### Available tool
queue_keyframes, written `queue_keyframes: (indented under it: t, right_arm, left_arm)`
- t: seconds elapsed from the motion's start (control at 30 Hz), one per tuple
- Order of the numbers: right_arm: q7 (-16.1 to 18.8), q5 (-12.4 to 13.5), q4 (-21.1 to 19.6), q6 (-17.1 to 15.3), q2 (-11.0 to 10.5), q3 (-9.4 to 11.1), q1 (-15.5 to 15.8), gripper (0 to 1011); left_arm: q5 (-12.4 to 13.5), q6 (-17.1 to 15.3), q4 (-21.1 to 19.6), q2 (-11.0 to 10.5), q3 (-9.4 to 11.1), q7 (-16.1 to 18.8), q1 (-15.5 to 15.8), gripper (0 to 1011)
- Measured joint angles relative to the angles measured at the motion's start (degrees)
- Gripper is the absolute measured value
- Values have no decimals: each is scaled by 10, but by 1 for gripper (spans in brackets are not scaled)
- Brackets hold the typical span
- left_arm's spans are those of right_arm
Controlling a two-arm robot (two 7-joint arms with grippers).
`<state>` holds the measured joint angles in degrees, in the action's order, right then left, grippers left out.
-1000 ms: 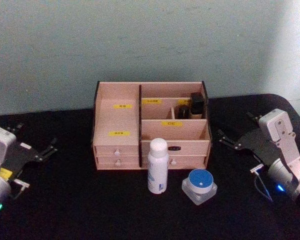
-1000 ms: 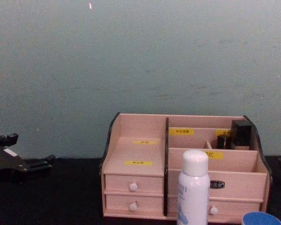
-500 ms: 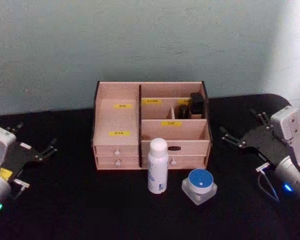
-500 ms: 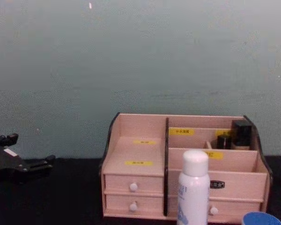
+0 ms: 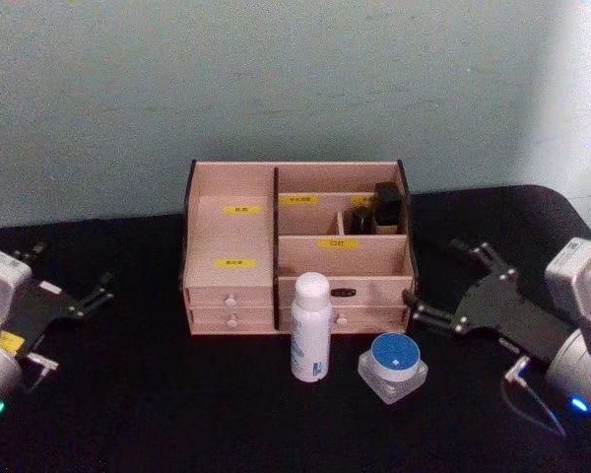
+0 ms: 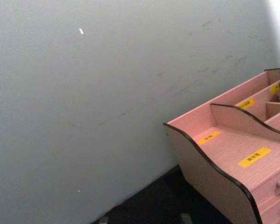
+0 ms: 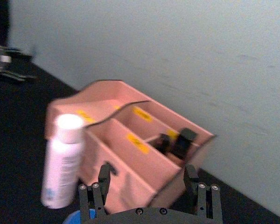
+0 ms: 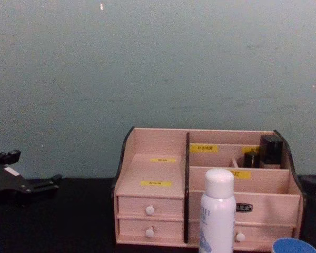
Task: Pick up the facial cleanser and watermelon frost from the table and place them into the tiered storage box.
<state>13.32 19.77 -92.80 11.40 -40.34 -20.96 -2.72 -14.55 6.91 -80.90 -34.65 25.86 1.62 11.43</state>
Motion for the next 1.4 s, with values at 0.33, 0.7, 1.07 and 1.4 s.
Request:
queue_keyframes:
  t: [0.33,0.7,1.07,1.4]
  right_arm:
    - [93,20,-12,10,-3,-20,5,1002]
    - [149,32,16,-14,29,-39,-23,1002]
    - [182,37,61,-44,72,-49,-58,1002]
    - [189,29,89,-57,99,-49,-78,1002]
  left_arm:
    - [0,0,0,0,0,0,0,1001]
    - [0,0,0,0,0,0,0,1001]
    - [0,0,0,0,0,0,0,1001]
    - [0,0,0,0,0,0,0,1001]
